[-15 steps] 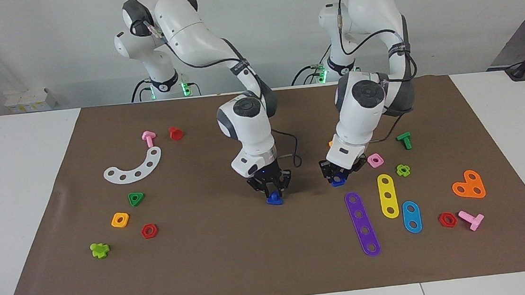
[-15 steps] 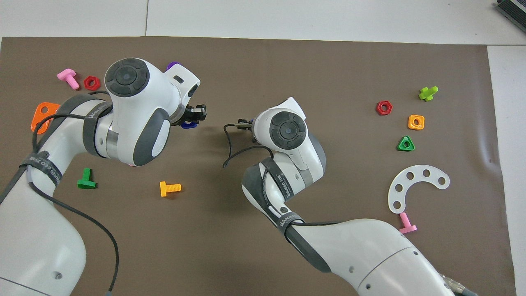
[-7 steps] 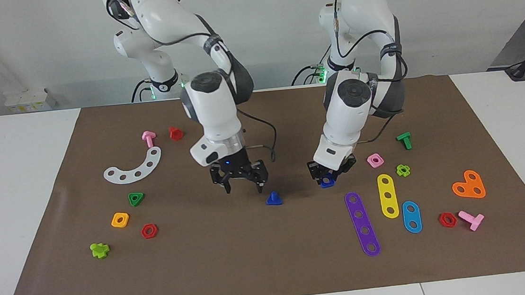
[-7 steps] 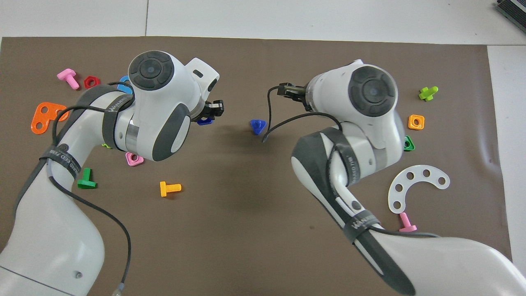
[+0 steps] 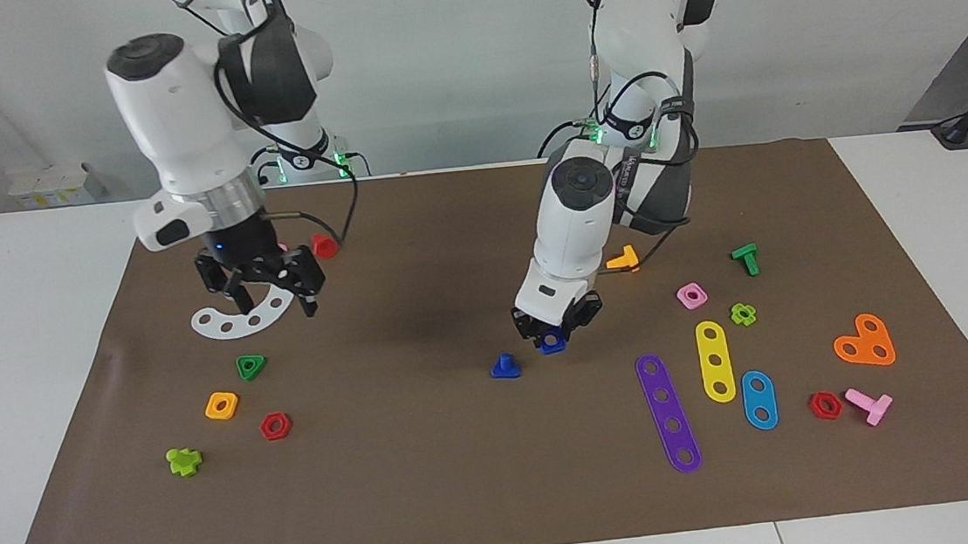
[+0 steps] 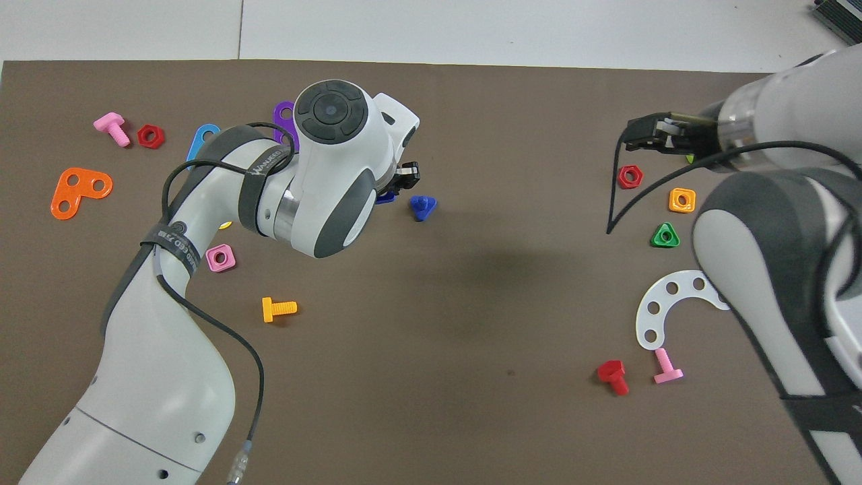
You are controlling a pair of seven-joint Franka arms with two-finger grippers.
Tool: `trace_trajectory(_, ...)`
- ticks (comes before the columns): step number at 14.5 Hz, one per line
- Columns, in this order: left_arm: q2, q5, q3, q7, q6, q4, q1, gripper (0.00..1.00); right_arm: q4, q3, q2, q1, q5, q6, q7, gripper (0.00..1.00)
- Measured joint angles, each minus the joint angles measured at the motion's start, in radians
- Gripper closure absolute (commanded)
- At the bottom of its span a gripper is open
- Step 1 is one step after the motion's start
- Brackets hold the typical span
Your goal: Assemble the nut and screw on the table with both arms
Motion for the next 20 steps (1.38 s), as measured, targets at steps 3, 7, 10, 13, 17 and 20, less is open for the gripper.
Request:
trace_trajectory(3, 0.033, 0.0, 0.0, -0.01, 0.0, 0.049, -0.018, 0.68, 0.013, -0.001, -0.092, -0.076, 0.0, -0.177, -0.084, 0.0)
trace_trajectory(7, 0.05, 0.0, -0.002, -0.011, 0.006, 0.067, -0.046, 0.68, 0.05, -0.003, -0.138, -0.116, -0.008, -0.317, -0.16, 0.0)
trace_trajectory(10, 0.076, 0.0, -0.002, -0.012, 0.022, 0.067, -0.071, 0.68, 0.04, -0.003, -0.137, -0.12, -0.015, -0.323, -0.161, 0.0)
trace_trajectory(13, 0.1, 0.0, -0.002, -0.012, 0.025, 0.067, -0.082, 0.69, 0.03, -0.003, -0.137, -0.12, -0.016, -0.339, -0.161, 0.0)
trace_trajectory(17, 0.104, 0.0, -0.002, -0.012, 0.028, 0.07, -0.085, 0.7, 0.024, -0.003, -0.137, -0.12, -0.016, -0.344, -0.161, 0.0)
trace_trajectory(20, 0.104, 0.0, -0.002, -0.012, 0.028, 0.07, -0.085, 0.7, 0.023, -0.003, -0.137, -0.12, -0.016, -0.344, -0.161, 0.0)
